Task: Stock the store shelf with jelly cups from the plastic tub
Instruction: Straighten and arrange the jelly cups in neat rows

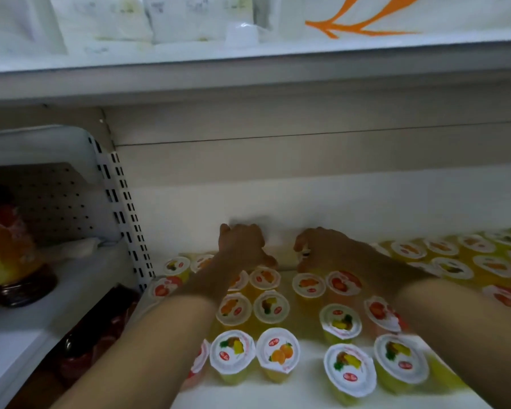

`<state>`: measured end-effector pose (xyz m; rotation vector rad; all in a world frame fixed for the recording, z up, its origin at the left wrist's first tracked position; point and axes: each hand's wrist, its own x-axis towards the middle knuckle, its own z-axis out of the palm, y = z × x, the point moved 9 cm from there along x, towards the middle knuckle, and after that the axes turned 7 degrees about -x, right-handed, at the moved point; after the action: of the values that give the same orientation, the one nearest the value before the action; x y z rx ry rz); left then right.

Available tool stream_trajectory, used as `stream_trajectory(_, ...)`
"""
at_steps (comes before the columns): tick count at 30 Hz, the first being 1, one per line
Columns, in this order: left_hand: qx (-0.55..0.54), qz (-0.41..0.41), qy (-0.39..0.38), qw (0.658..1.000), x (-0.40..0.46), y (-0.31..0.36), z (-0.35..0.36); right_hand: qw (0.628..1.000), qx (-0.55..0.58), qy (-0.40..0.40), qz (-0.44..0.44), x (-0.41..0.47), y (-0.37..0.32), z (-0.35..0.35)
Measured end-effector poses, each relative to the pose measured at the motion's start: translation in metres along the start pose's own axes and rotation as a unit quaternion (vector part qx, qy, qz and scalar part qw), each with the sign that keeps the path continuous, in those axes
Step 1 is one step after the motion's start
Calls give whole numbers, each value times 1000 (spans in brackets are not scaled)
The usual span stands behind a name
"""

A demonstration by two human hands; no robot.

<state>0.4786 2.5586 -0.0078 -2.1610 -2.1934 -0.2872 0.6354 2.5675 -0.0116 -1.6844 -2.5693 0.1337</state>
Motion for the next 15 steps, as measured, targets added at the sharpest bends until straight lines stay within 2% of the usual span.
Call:
stream_trajectory(6, -5, 28, 5, 1000, 2, 8, -1, 998, 13, -4, -62, 15, -19, 7)
stream_trajectory(15, -26, 22, 3, 999, -10, 6, -8, 998, 6, 7, -60, 16, -23, 8)
